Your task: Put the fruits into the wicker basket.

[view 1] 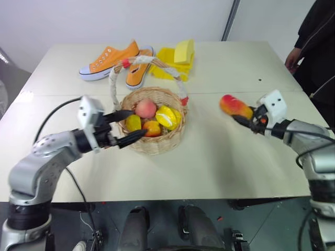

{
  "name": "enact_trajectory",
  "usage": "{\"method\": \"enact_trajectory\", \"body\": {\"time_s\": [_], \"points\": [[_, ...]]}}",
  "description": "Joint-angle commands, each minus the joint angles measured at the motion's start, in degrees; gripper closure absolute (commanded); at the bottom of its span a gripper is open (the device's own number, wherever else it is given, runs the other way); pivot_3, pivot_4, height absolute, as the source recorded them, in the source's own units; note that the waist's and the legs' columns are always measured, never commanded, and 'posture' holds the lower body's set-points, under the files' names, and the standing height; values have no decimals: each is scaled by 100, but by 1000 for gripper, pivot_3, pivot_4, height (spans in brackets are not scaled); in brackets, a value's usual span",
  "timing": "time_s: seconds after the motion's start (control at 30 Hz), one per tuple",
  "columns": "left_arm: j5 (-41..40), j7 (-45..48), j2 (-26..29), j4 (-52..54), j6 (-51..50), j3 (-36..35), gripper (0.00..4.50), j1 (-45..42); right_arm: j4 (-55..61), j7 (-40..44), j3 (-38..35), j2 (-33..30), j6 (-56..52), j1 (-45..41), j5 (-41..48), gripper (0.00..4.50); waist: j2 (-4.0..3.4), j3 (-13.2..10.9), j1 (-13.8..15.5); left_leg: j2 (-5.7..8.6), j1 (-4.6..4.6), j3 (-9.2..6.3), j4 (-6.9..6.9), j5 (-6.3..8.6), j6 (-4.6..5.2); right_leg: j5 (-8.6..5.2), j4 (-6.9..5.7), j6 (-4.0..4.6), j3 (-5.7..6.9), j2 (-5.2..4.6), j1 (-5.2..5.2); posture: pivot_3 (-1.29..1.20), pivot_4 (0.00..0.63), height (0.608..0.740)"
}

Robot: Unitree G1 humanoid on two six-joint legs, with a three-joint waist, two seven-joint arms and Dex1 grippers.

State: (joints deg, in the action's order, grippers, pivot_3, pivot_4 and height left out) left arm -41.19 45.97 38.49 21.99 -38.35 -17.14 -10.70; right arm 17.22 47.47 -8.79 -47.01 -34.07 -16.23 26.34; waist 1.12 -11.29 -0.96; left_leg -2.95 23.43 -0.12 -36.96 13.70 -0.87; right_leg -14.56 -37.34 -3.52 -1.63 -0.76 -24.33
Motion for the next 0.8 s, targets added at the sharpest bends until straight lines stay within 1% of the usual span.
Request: {"method": "enact_trajectory", "body": {"time_s": [0.03,0.1,0.17,0.23,0.33,0.43,0.5,0.53,0.6,0.63,0.67,0.73,0.8], "points": [[36,277,147,-50,456,-398,0,236,1516,394,-277,-203,-733,71,1359,2671,-1,0,-7,0,0,0,0,0,0,-1,0,5,0,0,0,0,150,740],[38,358,194,-109,573,-482,0,357,1905,145,-58,-60,-1072,-182,1734,2671,3,1,0,-1,-4,3,-3,0,-1,-5,0,27,-2,-2,2,0,150,740],[30,408,216,-156,656,-513,0,411,2010,-356,401,297,-1413,-694,1770,2671,4,1,-10,-1,-4,2,-11,0,-2,-5,3,31,-2,-3,3,0,150,740],[-5,413,199,-162,703,-538,0,436,1910,-883,897,845,-1669,-1259,1640,2671,6,2,-25,0,-6,3,-15,0,-4,5,11,43,-4,-3,2,0,150,740],[-77,311,106,-69,689,-550,0,514,1451,-1744,1677,1830,-2051,-2034,1172,2671,5,2,-30,-1,-6,-2,-13,-1,-4,19,12,66,-4,-1,-2,0,150,740],[-103,262,49,64,722,-552,0,670,1083,-2267,1994,2503,-2263,-2432,904,2671,4,3,17,-1,6,-4,-3,-2,-4,14,8,60,-4,0,-15,0,150,740],[-154,222,16,148,730,-565,0,736,950,-2367,2120,2752,-2255,-2558,802,2671,5,3,36,0,16,-6,-1,-2,-4,10,7,47,-3,-3,-21,0,150,740],[-183,195,0,194,734,-569,0,758,889,-2401,2150,2823,-2253,-2588,751,1774,5,3,34,1,20,-6,0,-1,-4,9,8,45,-2,-6,-22,0,150,740],[-245,152,-38,311,750,-597,0,813,856,-2428,2194,2816,-2182,-2607,580,1010,5,3,32,3,31,-5,-1,-1,-3,12,11,38,0,-10,-28,0,150,740],[-282,137,-58,371,756,-623,0,843,896,-2396,2188,2757,-2097,-2589,505,419,5,3,25,4,32,-5,-1,-1,-3,12,12,38,0,-12,-29,0,150,740],[-315,125,-69,418,758,-649,0,869,967,-2332,2151,2676,-2032,-2549,472,21,5,3,19,5,32,-3,-1,-1,-3,9,14,44,0,-13,-29,0,150,740],[-391,110,-62,481,748,-686,0,912,1145,-2107,2048,2434,-1859,-2415,443,21,5,3,12,5,30,-2,-2,-1,-3,9,14,45,0,-14,-29,0,150,740],[-427,108,-45,505,756,-694,0,951,1463,-1680,1728,2002,-1681,-2090,627,21,5,3,33,5,28,-4,-4,-1,-3,8,13,47,0,-12,-28,0,150,740]]}}
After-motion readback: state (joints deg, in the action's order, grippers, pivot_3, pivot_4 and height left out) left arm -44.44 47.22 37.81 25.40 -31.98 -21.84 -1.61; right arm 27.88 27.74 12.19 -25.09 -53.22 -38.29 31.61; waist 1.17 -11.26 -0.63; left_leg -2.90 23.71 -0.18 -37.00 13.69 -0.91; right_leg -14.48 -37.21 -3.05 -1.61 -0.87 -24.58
